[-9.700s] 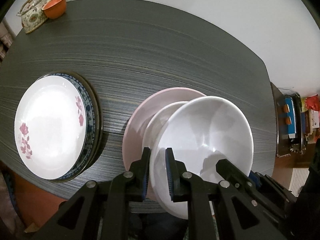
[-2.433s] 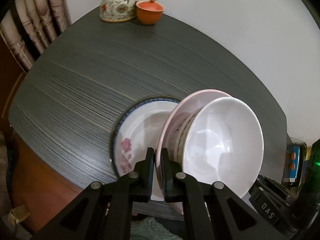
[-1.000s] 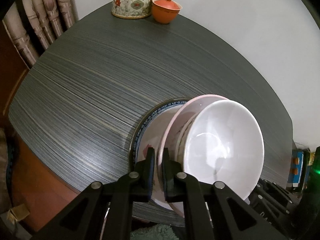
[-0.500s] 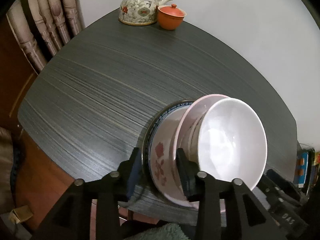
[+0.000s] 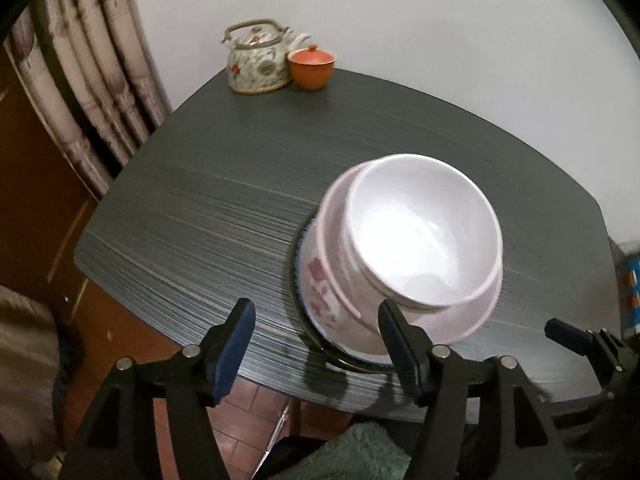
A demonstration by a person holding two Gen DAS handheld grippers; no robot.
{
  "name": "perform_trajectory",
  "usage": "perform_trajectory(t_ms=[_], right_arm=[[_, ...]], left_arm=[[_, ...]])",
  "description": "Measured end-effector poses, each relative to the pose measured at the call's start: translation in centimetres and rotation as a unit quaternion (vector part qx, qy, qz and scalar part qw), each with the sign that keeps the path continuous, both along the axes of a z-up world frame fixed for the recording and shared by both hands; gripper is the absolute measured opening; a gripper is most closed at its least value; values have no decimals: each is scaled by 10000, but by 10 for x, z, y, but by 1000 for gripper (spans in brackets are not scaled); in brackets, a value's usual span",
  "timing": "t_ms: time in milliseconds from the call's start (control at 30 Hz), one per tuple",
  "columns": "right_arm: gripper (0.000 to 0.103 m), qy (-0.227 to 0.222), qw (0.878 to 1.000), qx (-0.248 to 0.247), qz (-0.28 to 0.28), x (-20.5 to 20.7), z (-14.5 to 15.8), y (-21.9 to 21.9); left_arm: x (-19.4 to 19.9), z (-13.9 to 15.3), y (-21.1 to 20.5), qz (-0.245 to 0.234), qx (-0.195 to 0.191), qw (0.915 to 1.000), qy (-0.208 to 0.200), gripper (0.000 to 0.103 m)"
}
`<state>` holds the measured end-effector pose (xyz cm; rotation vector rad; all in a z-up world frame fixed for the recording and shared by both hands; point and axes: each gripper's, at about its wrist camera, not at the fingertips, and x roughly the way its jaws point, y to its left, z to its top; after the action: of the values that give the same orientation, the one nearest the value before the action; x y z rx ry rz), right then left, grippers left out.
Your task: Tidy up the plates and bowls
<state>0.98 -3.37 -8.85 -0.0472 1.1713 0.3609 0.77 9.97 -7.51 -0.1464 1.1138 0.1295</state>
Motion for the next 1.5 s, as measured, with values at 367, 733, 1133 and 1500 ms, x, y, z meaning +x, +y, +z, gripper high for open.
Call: perform_trajectory(t_ms=[367,733,1133,1500], right_arm=[[103,-168,9993,-184,270,-19,-2,7],[103,-143,9991,-251,323,-24,-6,8],[103,-121,9990,-254,345,-26,-7,11],[103,-74,9991,-268,332,-26,-8,11]], left_arm=[[0,3,-30,-225,134,9997,32,65],[-3,2,-32,-243,160,9995,88,65],[-3,4,-29,-208,91,9997,72,65],[-3,4,-29,-184,97,9997,98,65]])
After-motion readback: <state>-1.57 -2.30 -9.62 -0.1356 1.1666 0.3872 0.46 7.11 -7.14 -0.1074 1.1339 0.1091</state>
